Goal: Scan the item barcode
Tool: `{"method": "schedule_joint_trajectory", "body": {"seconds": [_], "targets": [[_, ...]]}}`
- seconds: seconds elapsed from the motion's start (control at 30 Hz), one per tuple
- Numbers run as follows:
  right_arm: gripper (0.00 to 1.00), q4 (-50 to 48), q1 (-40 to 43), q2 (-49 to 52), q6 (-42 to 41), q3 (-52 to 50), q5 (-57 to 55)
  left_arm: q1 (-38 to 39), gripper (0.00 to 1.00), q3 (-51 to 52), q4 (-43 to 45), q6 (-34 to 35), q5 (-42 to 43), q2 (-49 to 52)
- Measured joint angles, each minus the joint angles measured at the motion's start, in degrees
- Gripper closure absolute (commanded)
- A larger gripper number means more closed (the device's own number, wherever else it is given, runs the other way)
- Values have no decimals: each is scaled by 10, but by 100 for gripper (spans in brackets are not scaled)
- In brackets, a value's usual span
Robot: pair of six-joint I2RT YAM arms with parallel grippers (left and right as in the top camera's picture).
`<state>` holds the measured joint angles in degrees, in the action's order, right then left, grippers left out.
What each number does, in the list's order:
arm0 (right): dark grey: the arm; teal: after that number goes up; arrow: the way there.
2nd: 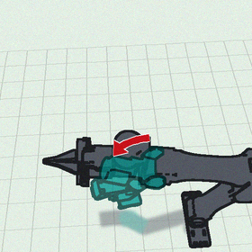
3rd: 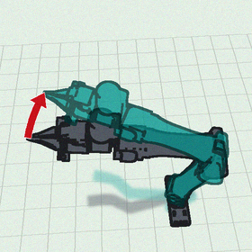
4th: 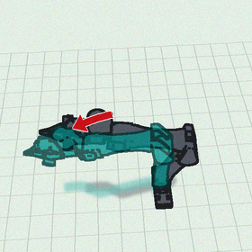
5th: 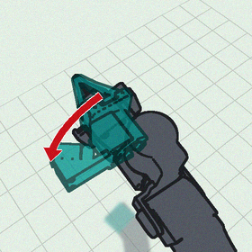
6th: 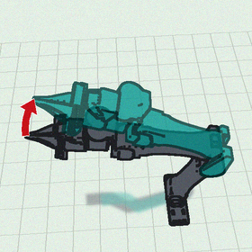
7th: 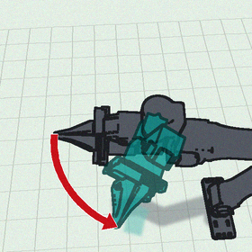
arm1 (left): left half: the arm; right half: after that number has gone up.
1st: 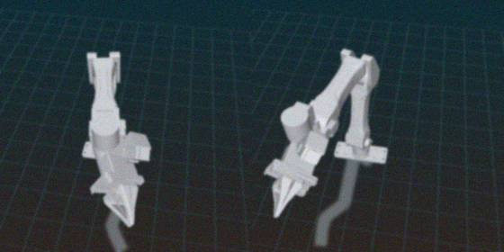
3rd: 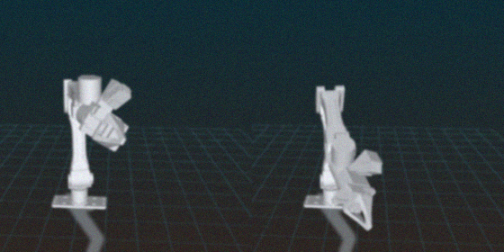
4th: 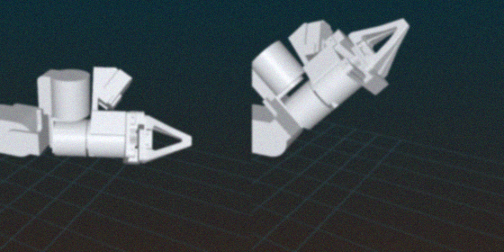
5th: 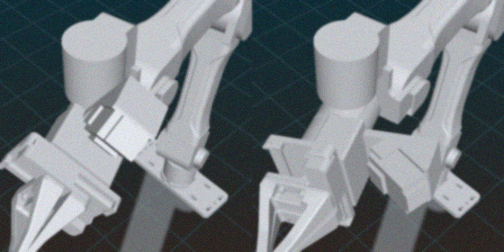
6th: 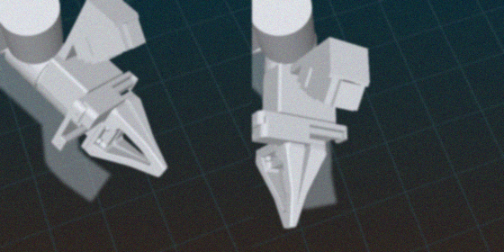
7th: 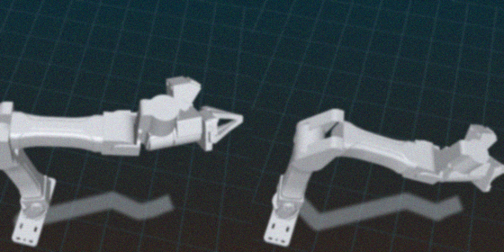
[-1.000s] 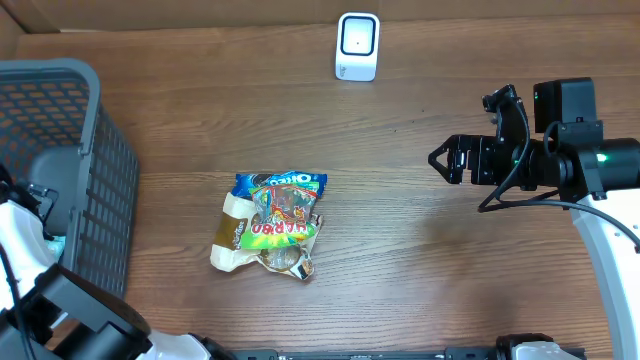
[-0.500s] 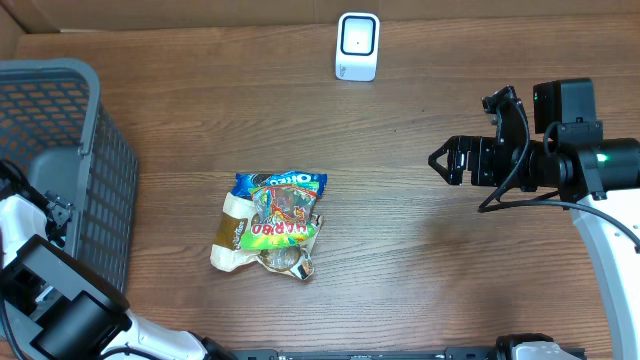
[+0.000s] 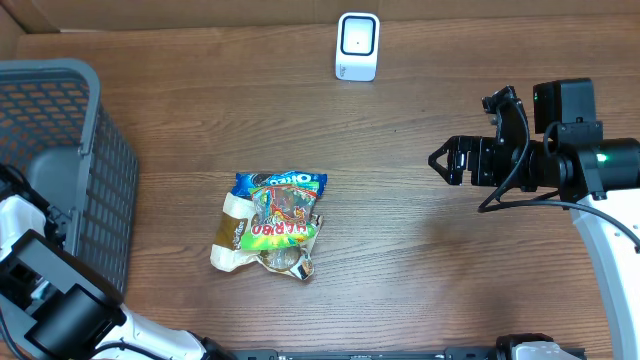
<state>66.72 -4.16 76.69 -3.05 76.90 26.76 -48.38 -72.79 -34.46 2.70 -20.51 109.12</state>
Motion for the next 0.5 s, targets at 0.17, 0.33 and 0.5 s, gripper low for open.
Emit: {"method": "schedule_joint_trajectory", "body": {"seconds": [0.17,0.33,0.5], "targets": [[0,-1,0,0,0,0,0,0,96,-5,-5,-1,17,0],[0,-1,0,0,0,0,0,3,96,-11,-21,7,26,0],[0,-1,0,0,0,0,0,24,96,-28,-58,21,44,0]]}}
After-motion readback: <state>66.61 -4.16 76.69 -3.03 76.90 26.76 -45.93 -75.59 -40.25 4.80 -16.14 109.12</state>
